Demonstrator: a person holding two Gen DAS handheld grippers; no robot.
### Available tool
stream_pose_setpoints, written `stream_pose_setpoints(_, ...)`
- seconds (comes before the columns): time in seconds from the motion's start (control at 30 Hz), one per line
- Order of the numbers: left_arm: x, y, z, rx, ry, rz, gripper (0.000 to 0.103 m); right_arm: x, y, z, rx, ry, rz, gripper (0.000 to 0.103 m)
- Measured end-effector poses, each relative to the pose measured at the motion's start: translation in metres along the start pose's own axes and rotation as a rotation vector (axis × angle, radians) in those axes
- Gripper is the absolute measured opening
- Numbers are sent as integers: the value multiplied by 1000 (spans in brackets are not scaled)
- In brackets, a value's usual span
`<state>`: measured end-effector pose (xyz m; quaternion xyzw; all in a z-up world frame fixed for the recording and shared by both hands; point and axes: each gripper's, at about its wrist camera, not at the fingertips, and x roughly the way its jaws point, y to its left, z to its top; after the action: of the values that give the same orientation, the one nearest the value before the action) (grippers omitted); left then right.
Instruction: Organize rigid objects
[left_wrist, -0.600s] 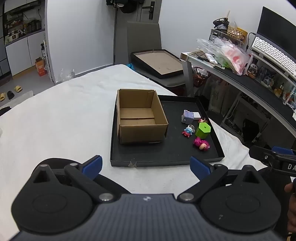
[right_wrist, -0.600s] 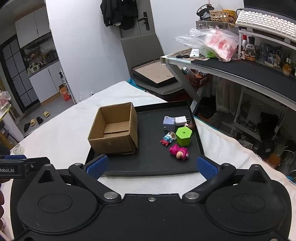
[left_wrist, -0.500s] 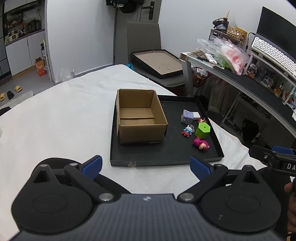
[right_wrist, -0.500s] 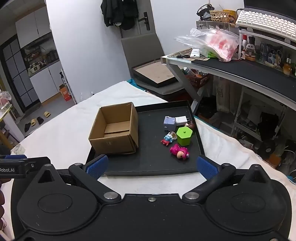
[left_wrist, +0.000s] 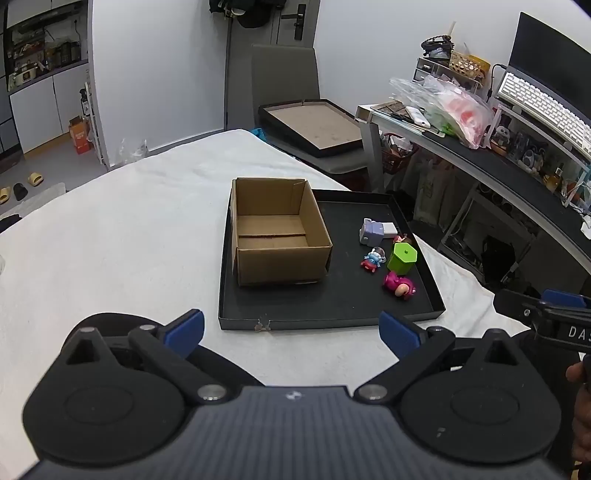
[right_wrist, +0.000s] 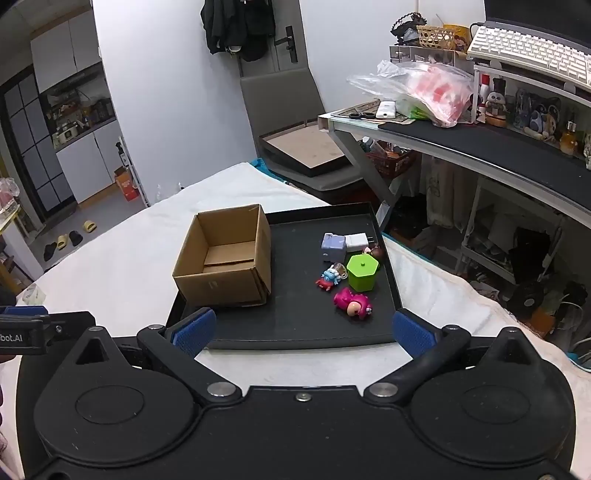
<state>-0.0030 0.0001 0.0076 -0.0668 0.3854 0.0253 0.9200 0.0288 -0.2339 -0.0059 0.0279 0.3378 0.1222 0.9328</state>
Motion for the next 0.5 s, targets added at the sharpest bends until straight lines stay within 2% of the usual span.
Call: stream_pose_setpoints(0.5, 0, -6, -4, 14, 1, 6, 100, -1, 3, -1, -3, -5, 3, 103)
